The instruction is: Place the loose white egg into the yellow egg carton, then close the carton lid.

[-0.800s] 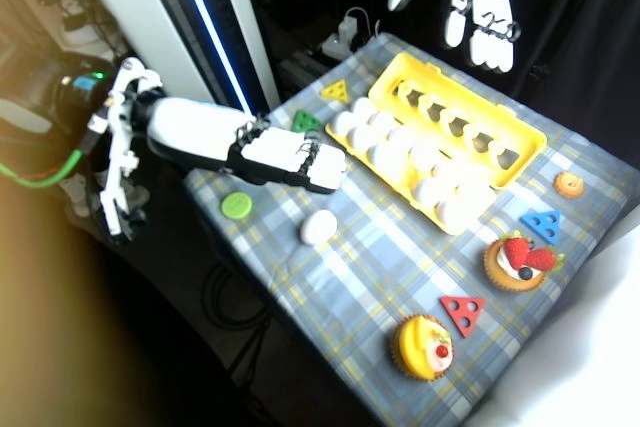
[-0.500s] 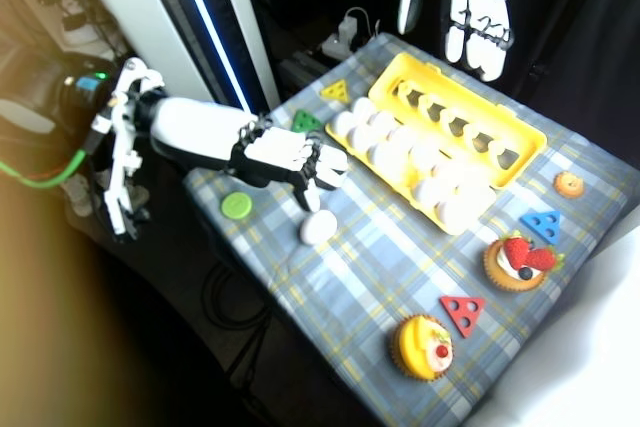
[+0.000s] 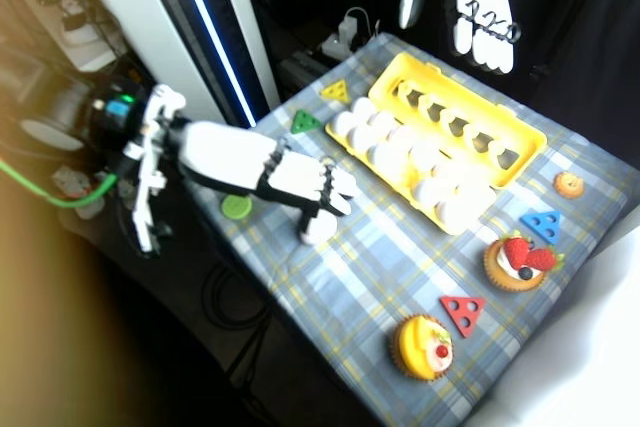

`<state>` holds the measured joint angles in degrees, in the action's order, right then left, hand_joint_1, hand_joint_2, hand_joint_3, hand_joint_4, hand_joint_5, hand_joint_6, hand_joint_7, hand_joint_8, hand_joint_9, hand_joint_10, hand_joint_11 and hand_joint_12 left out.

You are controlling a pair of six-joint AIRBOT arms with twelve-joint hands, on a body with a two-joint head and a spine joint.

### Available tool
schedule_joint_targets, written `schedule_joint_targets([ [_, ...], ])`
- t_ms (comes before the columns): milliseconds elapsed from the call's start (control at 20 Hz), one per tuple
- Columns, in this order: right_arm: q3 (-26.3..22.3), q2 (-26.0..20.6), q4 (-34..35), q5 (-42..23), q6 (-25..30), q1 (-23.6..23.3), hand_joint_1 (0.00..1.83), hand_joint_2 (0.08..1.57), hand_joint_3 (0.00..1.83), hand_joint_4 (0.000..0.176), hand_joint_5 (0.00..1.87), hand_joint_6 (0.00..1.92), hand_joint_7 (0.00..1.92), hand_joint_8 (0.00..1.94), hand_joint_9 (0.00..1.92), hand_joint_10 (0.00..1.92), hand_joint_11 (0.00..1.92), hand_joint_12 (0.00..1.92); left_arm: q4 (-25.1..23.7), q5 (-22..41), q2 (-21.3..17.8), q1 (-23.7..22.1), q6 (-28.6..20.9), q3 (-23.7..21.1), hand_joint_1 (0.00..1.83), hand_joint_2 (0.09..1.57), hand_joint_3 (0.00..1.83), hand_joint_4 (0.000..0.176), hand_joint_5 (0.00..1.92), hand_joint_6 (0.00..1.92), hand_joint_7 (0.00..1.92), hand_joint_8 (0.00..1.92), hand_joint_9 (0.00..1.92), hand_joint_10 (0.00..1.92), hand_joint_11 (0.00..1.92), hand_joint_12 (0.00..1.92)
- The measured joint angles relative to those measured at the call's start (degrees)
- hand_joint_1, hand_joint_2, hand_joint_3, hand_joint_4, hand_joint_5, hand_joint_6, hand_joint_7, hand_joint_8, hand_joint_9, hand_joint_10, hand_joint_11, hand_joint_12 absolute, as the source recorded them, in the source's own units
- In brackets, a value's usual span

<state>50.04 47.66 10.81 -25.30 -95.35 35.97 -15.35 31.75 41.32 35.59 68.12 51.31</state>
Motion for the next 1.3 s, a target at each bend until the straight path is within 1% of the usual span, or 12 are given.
schedule_joint_targets([
  [200,2.99,2.40,2.29,2.21,-0.04,-0.11,0.63,1.30,0.01,0.000,0.02,0.00,0.08,0.00,0.05,0.17,0.00,0.97,0.52,0.02,0.00,0.00,0.00,0.11,0.49,1.39,0.00,0.012,0.09,0.02,0.00,0.00,0.00,0.00,0.00,0.00],
  [400,5.22,4.33,3.58,3.89,-0.04,-0.83,0.56,1.34,0.00,0.000,0.03,0.01,0.16,0.02,0.10,0.23,0.00,0.91,0.55,0.07,0.00,0.00,0.00,0.11,0.48,1.40,0.00,0.013,0.09,0.01,0.00,0.00,0.00,0.00,0.00,0.00],
  [550,6.43,5.84,4.00,4.96,-0.02,-1.55,0.80,1.31,0.00,0.000,0.29,0.07,0.49,0.12,0.23,0.57,0.00,1.30,0.55,0.15,0.00,0.00,0.00,0.11,0.52,1.38,0.00,0.013,0.10,0.01,0.00,0.00,0.00,0.00,0.00,0.00],
  [600,6.67,6.25,4.00,5.18,-0.02,-1.79,0.94,1.28,0.00,0.000,0.55,0.21,0.73,0.24,0.40,0.85,0.00,1.60,0.55,0.24,0.00,0.00,-0.02,0.11,0.53,1.38,0.00,0.012,0.11,0.01,0.00,0.00,0.00,0.00,0.00,0.00],
  [650,6.71,6.43,4.00,5.33,0.00,-2.12,1.14,1.26,0.00,0.000,0.64,1.44,0.82,1.23,0.57,1.21,0.02,1.81,0.57,0.26,0.00,0.00,0.00,0.11,0.51,1.38,0.00,0.011,0.12,0.01,0.00,0.00,0.00,0.00,0.00,0.00],
  [750,6.73,6.40,3.96,4.59,0.04,-2.71,1.16,1.24,0.00,0.000,0.67,1.46,0.85,1.24,0.61,1.25,0.00,1.82,0.57,0.22,0.00,0.00,-0.02,0.11,0.52,1.38,0.00,0.007,0.12,0.01,0.00,0.00,0.00,0.00,0.00,0.00],
  [850,6.62,6.16,4.04,4.94,0.09,-3.15,1.34,1.22,0.00,0.000,0.62,1.41,0.87,1.26,0.73,1.47,0.33,1.89,0.68,0.48,0.00,0.28,-0.02,0.11,0.48,1.39,0.00,0.016,0.11,0.00,0.00,0.00,0.00,0.00,0.00,0.00],
  [1000,4.52,3.63,3.02,6.12,0.15,-5.42,1.34,1.23,0.00,0.000,0.64,1.41,0.90,1.24,0.67,1.49,0.06,1.85,0.79,0.24,-0.02,0.31,0.00,0.11,0.38,1.41,0.01,0.029,0.08,0.00,0.00,0.00,0.00,0.00,0.00,0.00],
  [1050,3.61,2.69,2.12,5.81,0.09,-6.56,1.36,1.20,0.00,0.000,0.64,1.31,0.92,1.19,0.77,1.43,0.34,1.82,0.83,0.35,-0.02,0.31,-0.02,0.11,0.32,1.42,0.01,0.040,0.05,0.00,0.00,0.00,0.00,0.00,0.00,0.00],
  [1150,2.08,1.64,-0.59,5.42,0.09,-7.98,1.35,1.20,0.00,0.000,0.63,1.32,0.91,1.21,0.79,1.45,0.39,1.82,0.79,0.31,-0.02,0.31,0.00,0.11,0.32,1.43,0.01,0.034,0.04,0.00,0.00,0.00,0.00,0.00,0.00,0.00],
  [1200,1.40,1.60,-2.01,5.44,0.11,-8.63,1.25,1.22,0.00,0.000,0.64,1.30,0.93,1.30,0.96,1.39,0.73,1.82,0.96,0.24,-0.04,0.42,0.00,0.11,0.35,1.43,0.01,0.022,0.07,0.01,0.00,0.00,0.00,0.00,0.00,0.00],
  [1300,0.52,1.73,-4.20,5.77,0.22,-9.55,1.21,1.23,0.01,0.000,0.65,1.29,0.89,1.39,0.95,1.41,0.71,1.85,1.11,0.33,-0.07,0.72,-0.02,0.11,0.40,1.41,0.00,0.024,0.09,0.01,0.00,0.00,0.00,0.00,0.00,0.00],
])
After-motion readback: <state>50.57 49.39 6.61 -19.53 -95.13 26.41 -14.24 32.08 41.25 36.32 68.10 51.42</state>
